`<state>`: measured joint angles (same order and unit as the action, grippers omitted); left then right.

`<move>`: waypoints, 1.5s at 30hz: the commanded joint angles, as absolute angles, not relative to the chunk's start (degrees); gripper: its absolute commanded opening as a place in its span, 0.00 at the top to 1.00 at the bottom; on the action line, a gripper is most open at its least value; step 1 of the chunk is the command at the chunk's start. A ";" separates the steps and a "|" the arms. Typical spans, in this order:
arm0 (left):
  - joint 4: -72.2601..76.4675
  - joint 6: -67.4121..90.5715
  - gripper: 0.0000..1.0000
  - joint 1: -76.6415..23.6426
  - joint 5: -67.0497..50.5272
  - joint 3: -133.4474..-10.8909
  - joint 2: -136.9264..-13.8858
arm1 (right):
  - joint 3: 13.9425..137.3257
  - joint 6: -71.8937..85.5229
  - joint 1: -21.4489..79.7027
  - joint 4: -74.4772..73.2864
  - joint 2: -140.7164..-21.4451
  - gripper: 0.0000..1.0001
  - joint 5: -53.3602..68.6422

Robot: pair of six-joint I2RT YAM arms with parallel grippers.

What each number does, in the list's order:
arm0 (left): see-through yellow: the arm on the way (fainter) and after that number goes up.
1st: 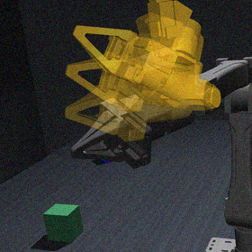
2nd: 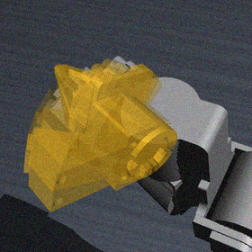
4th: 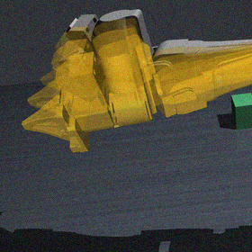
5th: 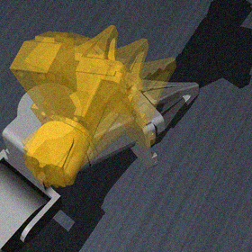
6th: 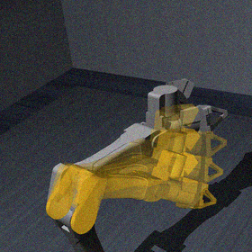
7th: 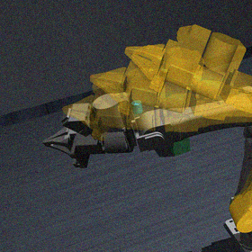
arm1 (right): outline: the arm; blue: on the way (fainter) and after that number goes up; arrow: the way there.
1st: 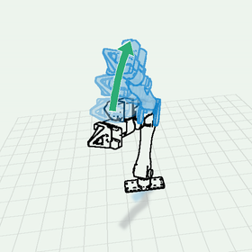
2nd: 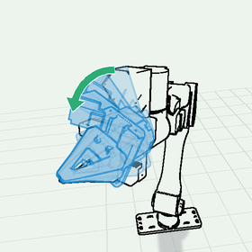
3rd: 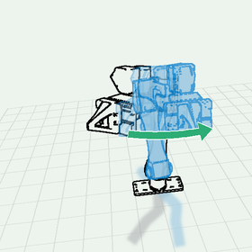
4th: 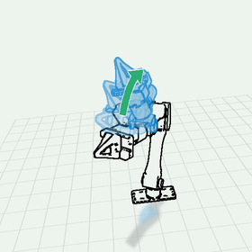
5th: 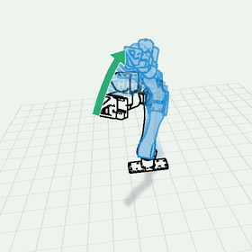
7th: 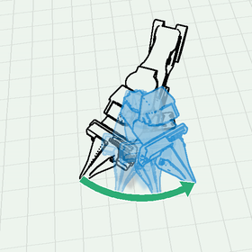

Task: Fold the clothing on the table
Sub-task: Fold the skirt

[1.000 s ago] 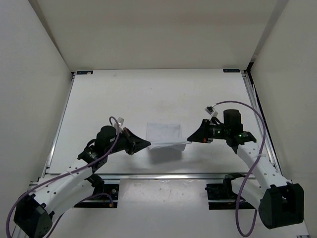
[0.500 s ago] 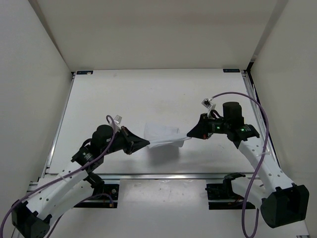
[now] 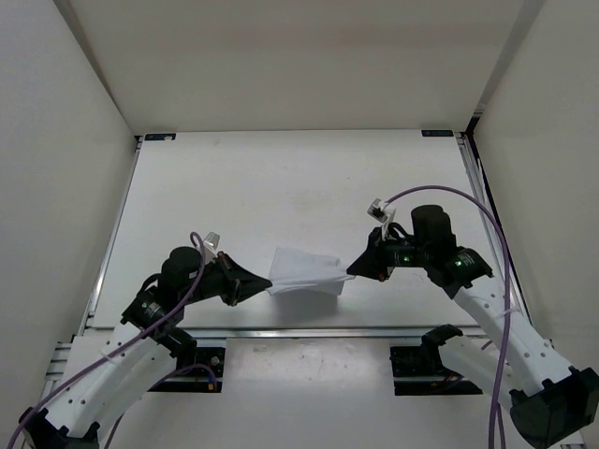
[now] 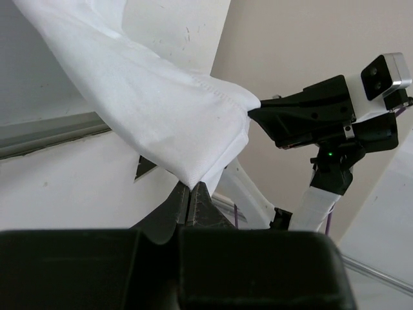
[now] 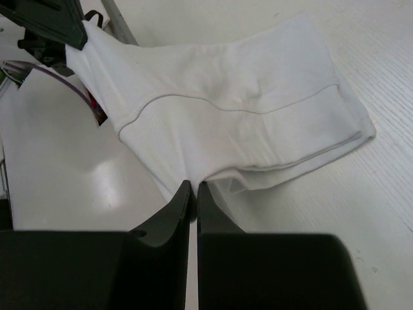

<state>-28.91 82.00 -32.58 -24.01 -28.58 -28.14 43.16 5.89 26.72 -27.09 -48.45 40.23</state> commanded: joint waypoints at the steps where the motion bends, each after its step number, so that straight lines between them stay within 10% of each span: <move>1: -33.58 78.67 1.00 -29.62 -21.09 -31.02 -30.74 | 43.41 0.97 21.55 -31.73 -49.83 1.00 31.54; 45: -19.96 68.82 1.00 -20.65 -24.08 -36.12 -64.24 | 58.45 -5.45 11.95 -29.79 -85.86 1.00 28.84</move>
<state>-16.10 71.94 -23.86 -28.60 -36.58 -64.25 56.27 -0.45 15.00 -28.60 -84.42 43.53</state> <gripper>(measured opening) 0.029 0.028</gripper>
